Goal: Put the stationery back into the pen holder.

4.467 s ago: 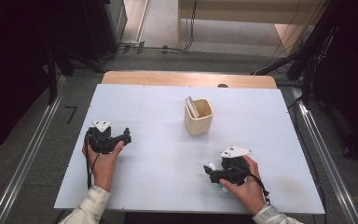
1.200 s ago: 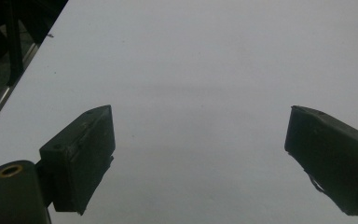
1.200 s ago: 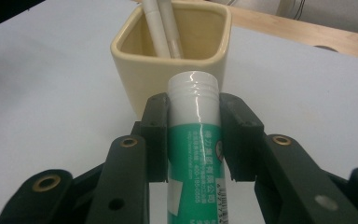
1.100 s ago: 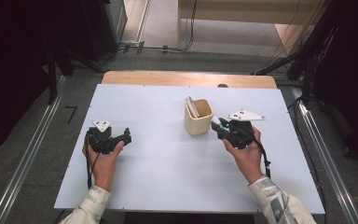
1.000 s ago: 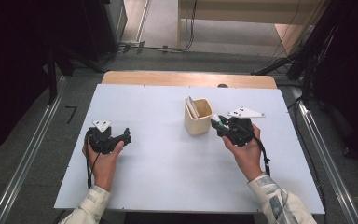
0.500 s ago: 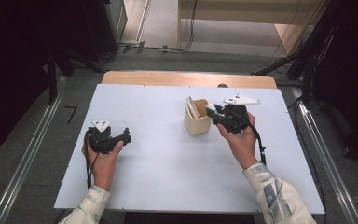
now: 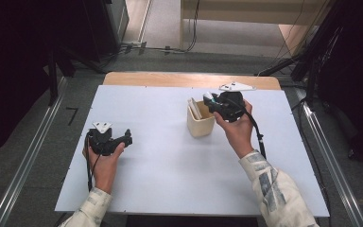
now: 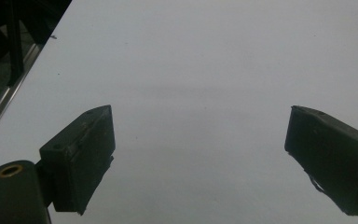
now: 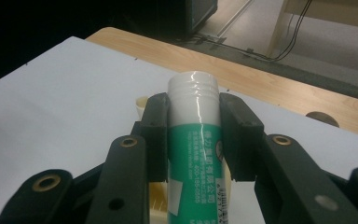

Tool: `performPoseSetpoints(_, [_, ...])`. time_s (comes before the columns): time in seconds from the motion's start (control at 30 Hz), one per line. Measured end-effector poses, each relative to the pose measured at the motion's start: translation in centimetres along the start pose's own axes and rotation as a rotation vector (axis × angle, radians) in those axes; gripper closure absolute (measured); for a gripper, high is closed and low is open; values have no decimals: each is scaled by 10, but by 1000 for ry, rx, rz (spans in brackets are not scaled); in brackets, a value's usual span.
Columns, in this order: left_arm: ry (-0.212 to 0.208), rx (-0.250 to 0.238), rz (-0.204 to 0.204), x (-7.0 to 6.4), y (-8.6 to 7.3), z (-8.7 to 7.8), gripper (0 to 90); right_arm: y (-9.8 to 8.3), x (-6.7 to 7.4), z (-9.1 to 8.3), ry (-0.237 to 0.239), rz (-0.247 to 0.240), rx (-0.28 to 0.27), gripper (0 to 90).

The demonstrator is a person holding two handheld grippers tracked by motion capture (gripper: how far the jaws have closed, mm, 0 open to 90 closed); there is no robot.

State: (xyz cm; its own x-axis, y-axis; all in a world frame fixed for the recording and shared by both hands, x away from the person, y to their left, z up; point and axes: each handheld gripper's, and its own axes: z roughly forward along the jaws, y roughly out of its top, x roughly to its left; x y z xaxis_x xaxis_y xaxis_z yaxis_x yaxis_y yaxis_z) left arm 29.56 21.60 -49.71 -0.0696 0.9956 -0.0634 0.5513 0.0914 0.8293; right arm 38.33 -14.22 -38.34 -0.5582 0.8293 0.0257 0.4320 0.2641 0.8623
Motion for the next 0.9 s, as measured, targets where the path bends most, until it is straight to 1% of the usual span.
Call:
performPoseSetpoints(0.13, [1, -5, -7, 1, 0, 0, 94, 8, 2, 7, 0, 0, 1, 631])
performPoseSetpoints(0.47, [-2, -2, -6, 3, 0, 0, 94, 24, 6, 22, 2, -2, 15, 631])
performPoseSetpoints(0.67, [-4, 0, -4, 3, 0, 0, 94, 28, 7, 32, 1, -3, 24, 631])
performPoseSetpoints(0.9, [-4, -1, -7, 4, 0, 0, 94, 29, 2, 40, -6, 15, 33, 631])
